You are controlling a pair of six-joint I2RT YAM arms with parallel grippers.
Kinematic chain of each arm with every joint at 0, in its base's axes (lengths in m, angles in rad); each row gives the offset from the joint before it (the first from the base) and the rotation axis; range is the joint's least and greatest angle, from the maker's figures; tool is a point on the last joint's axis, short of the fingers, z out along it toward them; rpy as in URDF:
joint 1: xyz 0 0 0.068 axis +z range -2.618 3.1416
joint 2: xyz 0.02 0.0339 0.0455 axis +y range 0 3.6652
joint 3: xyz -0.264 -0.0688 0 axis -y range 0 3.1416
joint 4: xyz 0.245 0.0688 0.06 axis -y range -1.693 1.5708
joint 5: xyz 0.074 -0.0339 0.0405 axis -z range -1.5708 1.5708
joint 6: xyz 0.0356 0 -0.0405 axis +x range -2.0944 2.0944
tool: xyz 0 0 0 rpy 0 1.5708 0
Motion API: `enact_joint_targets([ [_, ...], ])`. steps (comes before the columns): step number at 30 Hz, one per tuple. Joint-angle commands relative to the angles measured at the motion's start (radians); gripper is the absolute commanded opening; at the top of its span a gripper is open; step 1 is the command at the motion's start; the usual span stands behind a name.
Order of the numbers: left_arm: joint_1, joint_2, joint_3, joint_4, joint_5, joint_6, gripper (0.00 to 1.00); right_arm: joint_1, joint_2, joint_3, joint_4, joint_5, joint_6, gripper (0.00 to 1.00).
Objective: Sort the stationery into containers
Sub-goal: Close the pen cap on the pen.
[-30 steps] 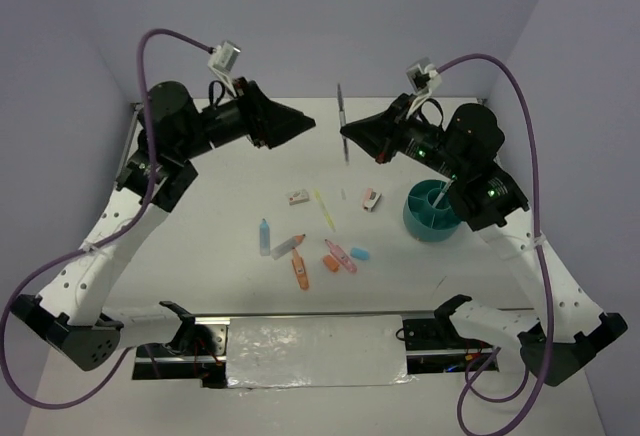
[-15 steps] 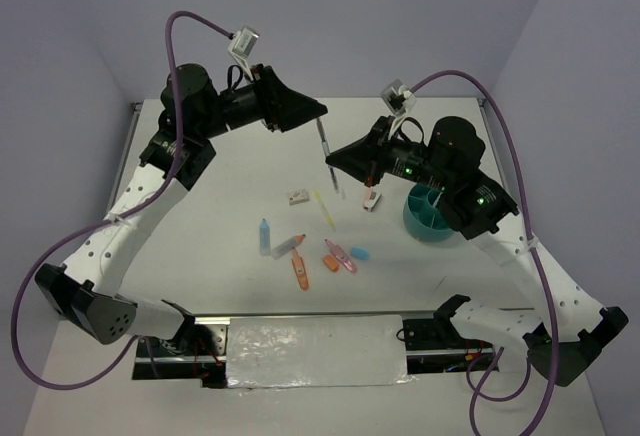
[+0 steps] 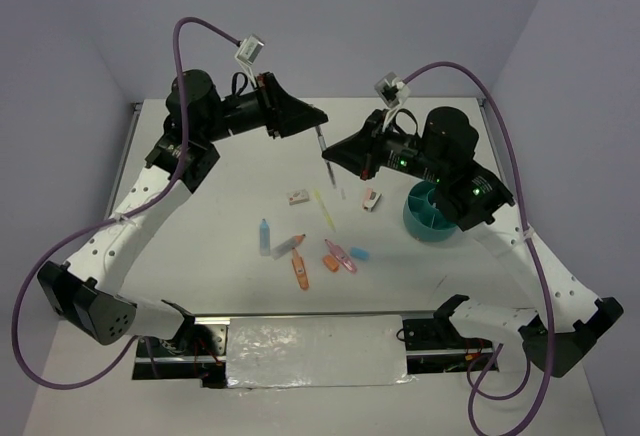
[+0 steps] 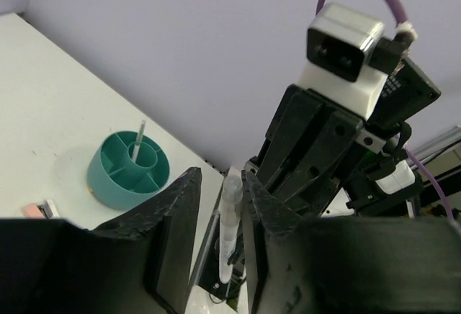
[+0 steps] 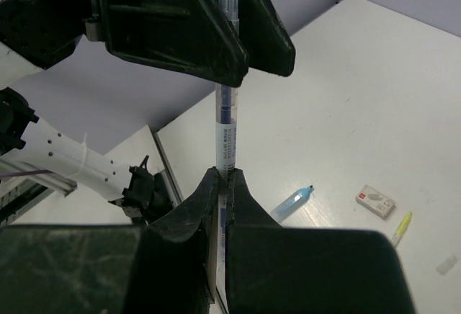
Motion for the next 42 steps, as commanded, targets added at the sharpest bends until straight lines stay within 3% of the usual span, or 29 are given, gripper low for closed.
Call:
enact_joint_targets([
  [1, 0.004, -0.024, -0.016, 0.098, 0.051, -0.034, 0.39, 0.007, 0.007, 0.071, 0.000, 0.019, -0.010, 0.00],
  [6, 0.004, -0.028, -0.022, 0.081, 0.054, -0.029, 0.13, 0.008, 0.024, 0.095, 0.005, 0.021, -0.004, 0.00],
  [12, 0.006, -0.019, -0.001, 0.041, 0.057, -0.023, 0.00, 0.008, 0.042, 0.112, 0.005, 0.013, -0.007, 0.00],
  [20, -0.005, -0.022, -0.045, 0.079, 0.080, -0.058, 0.00, 0.008, 0.082, 0.193, -0.035, 0.035, -0.031, 0.00],
  [26, -0.091, -0.042, -0.074, -0.011, 0.017, 0.006, 0.00, 0.007, 0.175, 0.393, -0.113, 0.085, -0.085, 0.00],
  [35, -0.174, -0.137, -0.272, 0.006, -0.028, -0.029, 0.00, -0.035, 0.278, 0.617, -0.120, 0.118, -0.078, 0.00],
  [42, -0.214, -0.188, -0.323, 0.012, -0.077, -0.049, 0.00, -0.043, 0.314, 0.614, -0.072, 0.061, -0.038, 0.00],
])
